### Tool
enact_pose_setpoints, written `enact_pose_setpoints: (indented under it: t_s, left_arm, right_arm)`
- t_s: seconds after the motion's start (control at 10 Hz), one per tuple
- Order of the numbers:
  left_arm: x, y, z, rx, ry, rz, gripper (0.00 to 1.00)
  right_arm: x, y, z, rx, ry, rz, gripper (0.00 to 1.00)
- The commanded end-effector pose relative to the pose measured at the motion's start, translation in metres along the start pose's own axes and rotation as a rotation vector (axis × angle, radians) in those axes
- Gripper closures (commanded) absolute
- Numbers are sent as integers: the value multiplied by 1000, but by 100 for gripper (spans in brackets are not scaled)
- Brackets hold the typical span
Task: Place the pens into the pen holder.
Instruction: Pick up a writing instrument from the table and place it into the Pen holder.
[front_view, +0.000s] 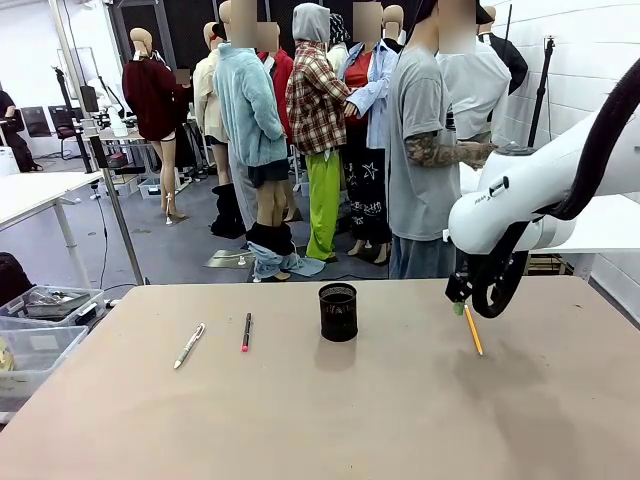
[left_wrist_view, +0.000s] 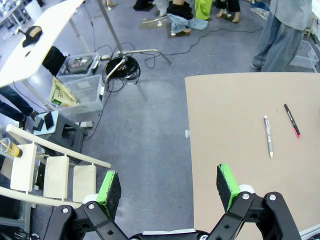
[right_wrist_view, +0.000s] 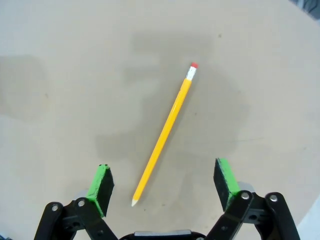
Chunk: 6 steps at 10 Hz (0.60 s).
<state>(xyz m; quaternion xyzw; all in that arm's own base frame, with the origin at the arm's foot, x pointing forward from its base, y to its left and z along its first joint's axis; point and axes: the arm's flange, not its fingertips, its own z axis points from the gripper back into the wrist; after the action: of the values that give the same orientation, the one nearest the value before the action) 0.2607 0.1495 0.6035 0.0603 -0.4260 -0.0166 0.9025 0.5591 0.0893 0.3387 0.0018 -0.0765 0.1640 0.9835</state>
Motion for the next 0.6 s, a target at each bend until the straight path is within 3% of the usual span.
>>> enact_pose_setpoints:
  t_s: [0.0, 0.5]
  left_arm:
    - [2, 0, -1, 7, -12, 0, 0]
    - [2, 0, -1, 7, -12, 0, 0]
  right_arm:
    - [8, -1, -17, 64, 33, 3, 0]
    - [10, -4, -37, 28, 104, -52, 0]
